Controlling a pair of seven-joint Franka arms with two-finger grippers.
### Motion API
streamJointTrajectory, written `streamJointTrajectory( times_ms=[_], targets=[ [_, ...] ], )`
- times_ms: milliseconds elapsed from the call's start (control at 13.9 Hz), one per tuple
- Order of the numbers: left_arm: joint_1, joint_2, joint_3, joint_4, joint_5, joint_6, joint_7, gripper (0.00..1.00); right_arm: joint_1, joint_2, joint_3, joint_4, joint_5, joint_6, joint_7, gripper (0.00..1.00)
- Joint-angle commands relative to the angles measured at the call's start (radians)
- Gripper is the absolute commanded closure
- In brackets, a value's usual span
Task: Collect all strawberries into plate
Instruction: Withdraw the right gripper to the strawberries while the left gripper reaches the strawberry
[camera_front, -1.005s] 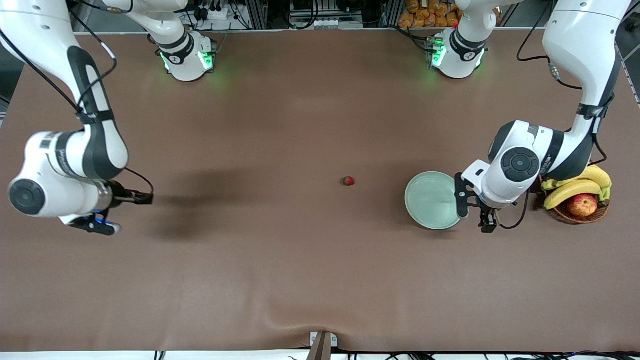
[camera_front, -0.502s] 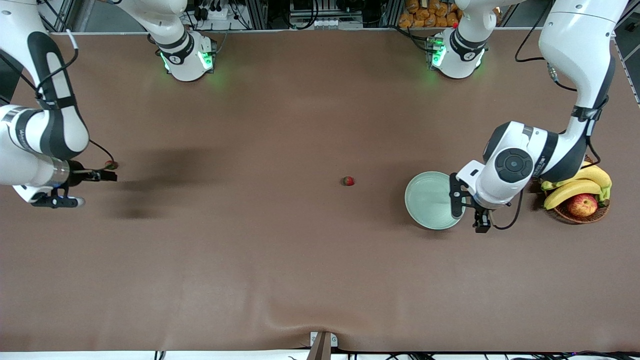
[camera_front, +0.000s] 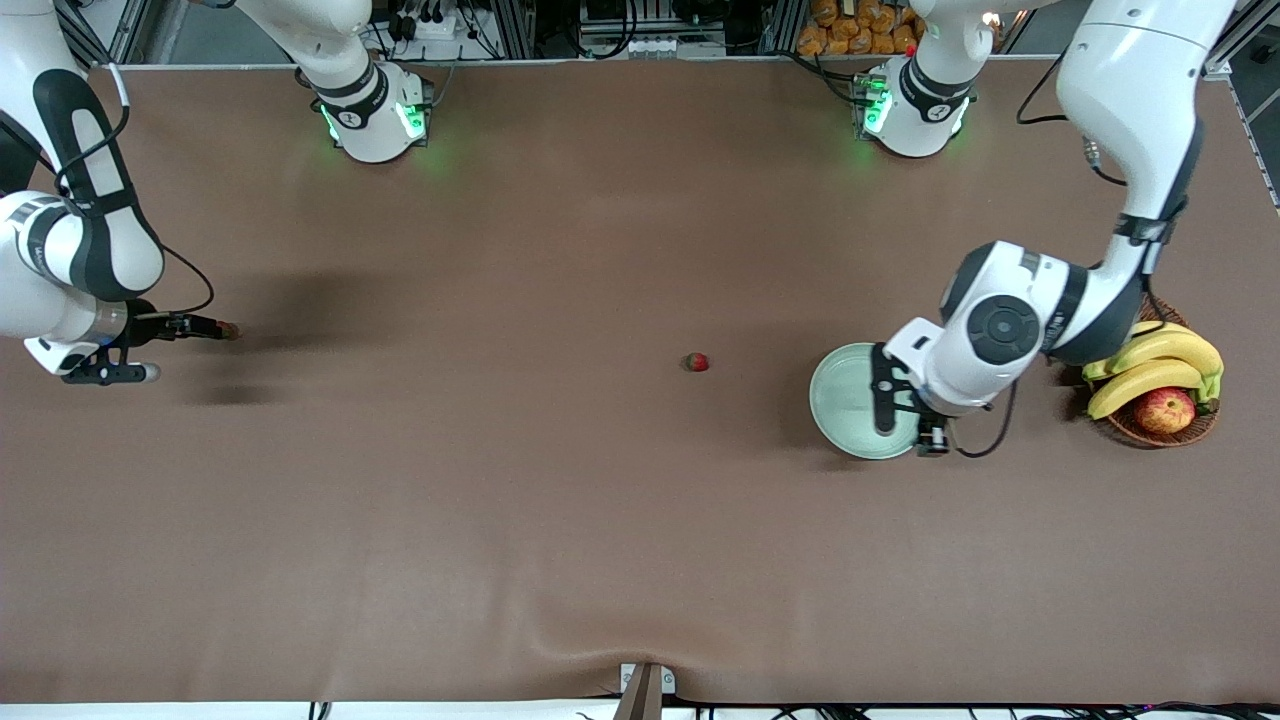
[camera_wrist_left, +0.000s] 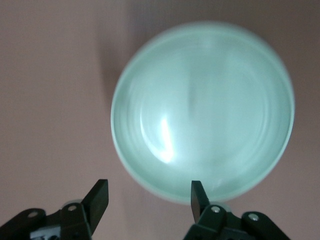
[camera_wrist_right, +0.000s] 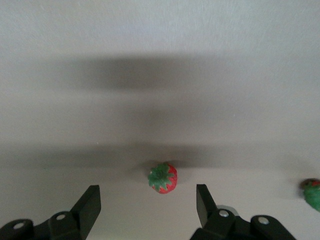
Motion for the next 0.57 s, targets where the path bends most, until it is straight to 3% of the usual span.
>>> streamJointTrajectory(
  times_ms=[0, 144, 287, 502],
  targets=[
    [-0.158, 0.032, 0.006, 0.054, -0.018, -0.035, -0.116, 0.25, -0.050, -0.006, 0.021, -0.044, -0.024, 0.039, -0.039, 0.23],
    [-0.250, 0.050, 0.004, 0.059, -0.016, -0.038, -0.229, 0.24, -0.087, 0.020, 0.021, -0.046, -0.024, 0.061, -0.084, 0.26],
    [-0.336, 0.087, 0.007, 0.075, -0.015, -0.038, -0.306, 0.24, -0.103, 0.039, 0.023, -0.047, -0.024, 0.069, -0.105, 0.38],
    [-0.441, 0.144, 0.023, 0.089, -0.001, -0.038, -0.364, 0.31, -0.101, 0.046, 0.023, -0.069, -0.023, 0.107, -0.102, 0.39]
  ],
)
